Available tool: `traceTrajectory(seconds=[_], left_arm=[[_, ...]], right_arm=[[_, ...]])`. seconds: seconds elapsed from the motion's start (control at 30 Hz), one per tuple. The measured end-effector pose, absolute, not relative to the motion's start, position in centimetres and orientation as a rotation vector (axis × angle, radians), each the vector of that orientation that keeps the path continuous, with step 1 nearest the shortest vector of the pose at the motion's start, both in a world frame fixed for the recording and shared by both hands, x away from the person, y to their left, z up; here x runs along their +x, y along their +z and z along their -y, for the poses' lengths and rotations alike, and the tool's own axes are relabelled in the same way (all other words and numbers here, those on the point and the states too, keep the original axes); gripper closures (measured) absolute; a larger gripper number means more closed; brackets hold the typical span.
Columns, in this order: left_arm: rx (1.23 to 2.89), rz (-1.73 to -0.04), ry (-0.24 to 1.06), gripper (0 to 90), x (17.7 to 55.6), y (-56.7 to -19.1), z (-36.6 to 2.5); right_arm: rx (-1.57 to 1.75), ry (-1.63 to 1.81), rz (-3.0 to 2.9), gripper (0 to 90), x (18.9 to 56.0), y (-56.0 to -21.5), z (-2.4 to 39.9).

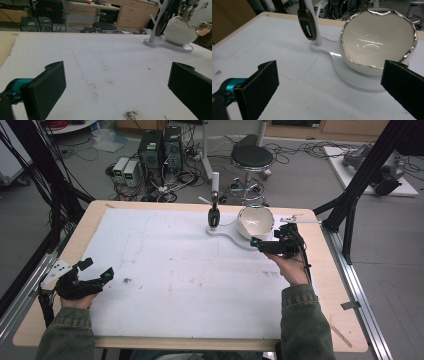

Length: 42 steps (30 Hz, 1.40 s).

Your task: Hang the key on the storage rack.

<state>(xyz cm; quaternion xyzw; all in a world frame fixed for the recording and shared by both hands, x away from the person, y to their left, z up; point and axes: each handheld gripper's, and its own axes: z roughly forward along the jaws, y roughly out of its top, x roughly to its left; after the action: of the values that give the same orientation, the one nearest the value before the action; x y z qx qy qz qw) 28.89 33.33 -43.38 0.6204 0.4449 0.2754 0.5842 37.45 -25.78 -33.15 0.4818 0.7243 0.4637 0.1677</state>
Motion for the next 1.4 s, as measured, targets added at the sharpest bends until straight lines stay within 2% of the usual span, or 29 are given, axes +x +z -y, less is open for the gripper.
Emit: traceTrajectory(seconds=[0.5,0.87,1.4], left_arm=[[1.45,-1.043,0.644,2.0,28.9,-43.5,-33.3],[1.449,-1.043,0.646,2.0,28.8,-43.4,-33.3],[1.453,-1.044,0.647,2.0,28.9,-43.5,-33.2]], right_arm=[[1.353,1.372,-1.985,0.5,35.4,-36.2,28.1],[1.269,1.259,-1.958,0.5,33.9,-35.7,28.0],[1.209,1.495,-1.713,0.5,30.1,-39.6,31.4]])
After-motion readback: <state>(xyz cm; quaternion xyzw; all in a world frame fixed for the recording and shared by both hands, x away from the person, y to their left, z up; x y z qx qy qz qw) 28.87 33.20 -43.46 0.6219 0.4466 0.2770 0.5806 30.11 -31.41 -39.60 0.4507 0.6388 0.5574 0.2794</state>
